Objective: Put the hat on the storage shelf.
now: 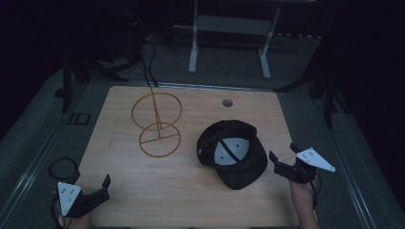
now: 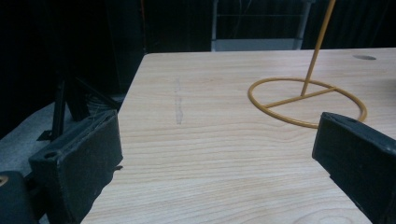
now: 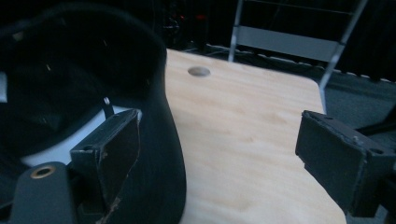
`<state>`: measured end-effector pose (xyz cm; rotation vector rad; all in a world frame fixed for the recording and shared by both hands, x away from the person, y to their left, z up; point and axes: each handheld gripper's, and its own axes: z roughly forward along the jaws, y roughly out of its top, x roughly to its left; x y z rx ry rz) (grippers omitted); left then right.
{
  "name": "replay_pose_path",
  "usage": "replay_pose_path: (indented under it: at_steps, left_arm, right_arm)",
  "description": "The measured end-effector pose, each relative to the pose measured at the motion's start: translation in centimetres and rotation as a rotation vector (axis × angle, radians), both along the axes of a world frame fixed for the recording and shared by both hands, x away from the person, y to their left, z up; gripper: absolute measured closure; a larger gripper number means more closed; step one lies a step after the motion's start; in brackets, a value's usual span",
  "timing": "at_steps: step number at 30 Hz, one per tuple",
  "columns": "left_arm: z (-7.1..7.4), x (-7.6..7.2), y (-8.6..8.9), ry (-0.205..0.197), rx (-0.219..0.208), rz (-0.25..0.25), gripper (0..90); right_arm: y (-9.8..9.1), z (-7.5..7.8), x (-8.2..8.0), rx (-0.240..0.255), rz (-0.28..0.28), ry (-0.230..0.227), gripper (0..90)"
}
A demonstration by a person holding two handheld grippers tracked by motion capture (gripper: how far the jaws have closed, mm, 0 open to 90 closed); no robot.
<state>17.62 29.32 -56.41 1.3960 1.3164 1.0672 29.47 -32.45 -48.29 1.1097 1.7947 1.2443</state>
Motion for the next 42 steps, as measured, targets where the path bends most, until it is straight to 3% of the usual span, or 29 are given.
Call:
replay_pose_path:
  at_steps: [3, 6, 10, 12, 16, 26, 42]
  left_arm:
    - [-0.1, 0.1, 0.0, 0.005, -0.007, -0.002, 1.9]
    - [-0.1, 0.1, 0.0, 0.006, -0.007, -0.003, 1.9]
    - [-0.1, 0.1, 0.0, 0.006, -0.006, -0.002, 1.9]
    - [-0.1, 0.1, 0.0, 0.004, -0.008, 0.0, 1.9]
    - [0.0, 0.1, 0.1, 0.002, -0.011, -0.005, 1.9]
    - [-0.1, 0.2, 0.0, 0.008, 0.004, -0.009, 1.9]
    - [0.0, 0.1, 0.1, 0.001, -0.014, -0.002, 1.9]
  right_arm:
    - [0.2, 1.3, 0.9, 0.026, 0.039, 0.009, 12.8]
    - [0.8, 2.3, 1.8, -0.003, 0.052, 0.012, 11.9]
    - [1.7, 2.9, 3.0, -0.053, 0.127, 0.031, 13.0]
    - [2.2, 3.0, 3.7, -0.065, 0.162, 0.063, 14.6]
    - [3.5, 2.8, 5.3, -0.115, 0.199, 0.107, 15.0]
    - [6.1, 1.7, 8.4, -0.174, 0.234, 0.166, 29.0]
    - [9.1, 1.4, 11.8, -0.286, 0.289, 0.26, 30.9]
